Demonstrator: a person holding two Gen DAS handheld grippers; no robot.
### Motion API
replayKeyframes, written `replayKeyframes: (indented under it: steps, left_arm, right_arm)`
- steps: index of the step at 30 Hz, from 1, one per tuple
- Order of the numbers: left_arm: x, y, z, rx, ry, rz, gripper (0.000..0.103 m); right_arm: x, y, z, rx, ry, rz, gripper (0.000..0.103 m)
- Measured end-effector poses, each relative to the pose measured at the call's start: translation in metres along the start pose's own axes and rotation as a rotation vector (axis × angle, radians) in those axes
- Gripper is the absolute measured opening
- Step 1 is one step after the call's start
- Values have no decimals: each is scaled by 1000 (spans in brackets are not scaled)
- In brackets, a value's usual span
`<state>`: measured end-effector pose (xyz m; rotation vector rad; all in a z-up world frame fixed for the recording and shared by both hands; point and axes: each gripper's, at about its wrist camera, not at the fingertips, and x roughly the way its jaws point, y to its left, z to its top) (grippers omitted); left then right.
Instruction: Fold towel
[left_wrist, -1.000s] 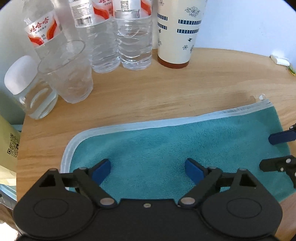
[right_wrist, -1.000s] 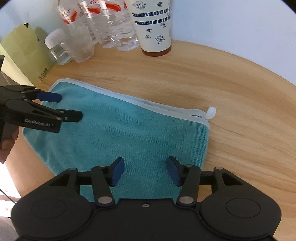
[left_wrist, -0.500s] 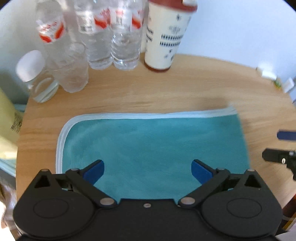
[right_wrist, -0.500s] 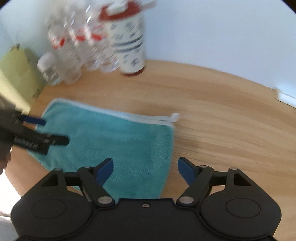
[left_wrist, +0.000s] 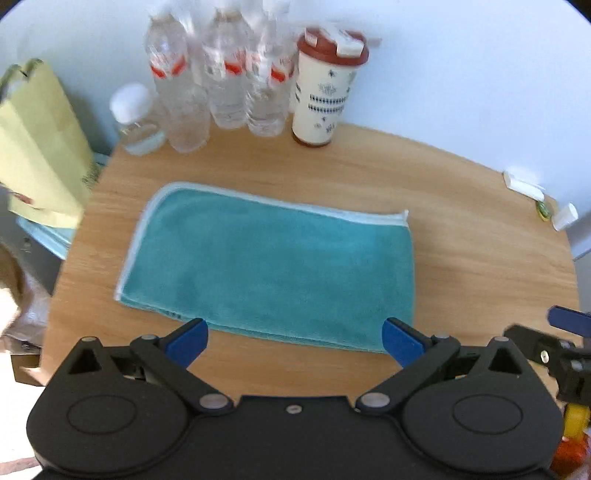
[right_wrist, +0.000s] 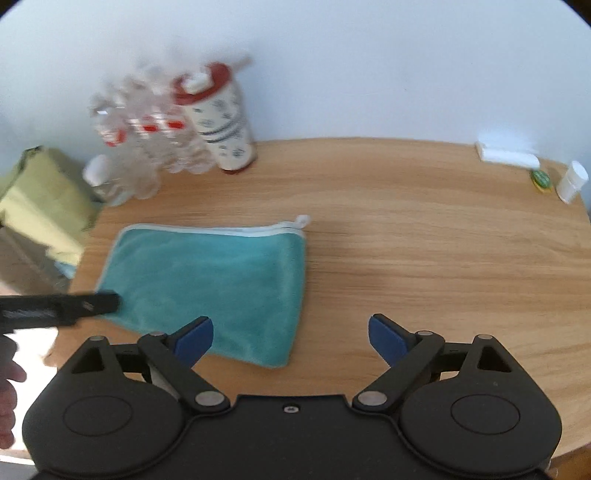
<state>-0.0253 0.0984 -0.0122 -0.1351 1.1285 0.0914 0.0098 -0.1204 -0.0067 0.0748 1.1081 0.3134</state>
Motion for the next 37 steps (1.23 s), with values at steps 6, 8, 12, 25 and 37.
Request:
replayKeyframes:
  steps: [6,8,12,25,37]
  left_arm:
    - [-29,-16,-21,3,-16,34,102]
    - [-38,-16,-26,16,-21,55,102]
    - [-47,-12,-38,23,-26,78,102]
    - [-61,-2,-49,57,-43,57,102]
    - [-70,2,-55,55,-87,65,102]
  right_arm:
    - [-32,6,-16,-79,-39,-4,94]
    - [-36,9,-18,-84,-46,-11,94]
    - [-43,14,-24,-92,-60,-22,94]
    - [-57,30,-39,-101,-78,-55,94]
    - [-53,31,-42,-64,-63,-50,94]
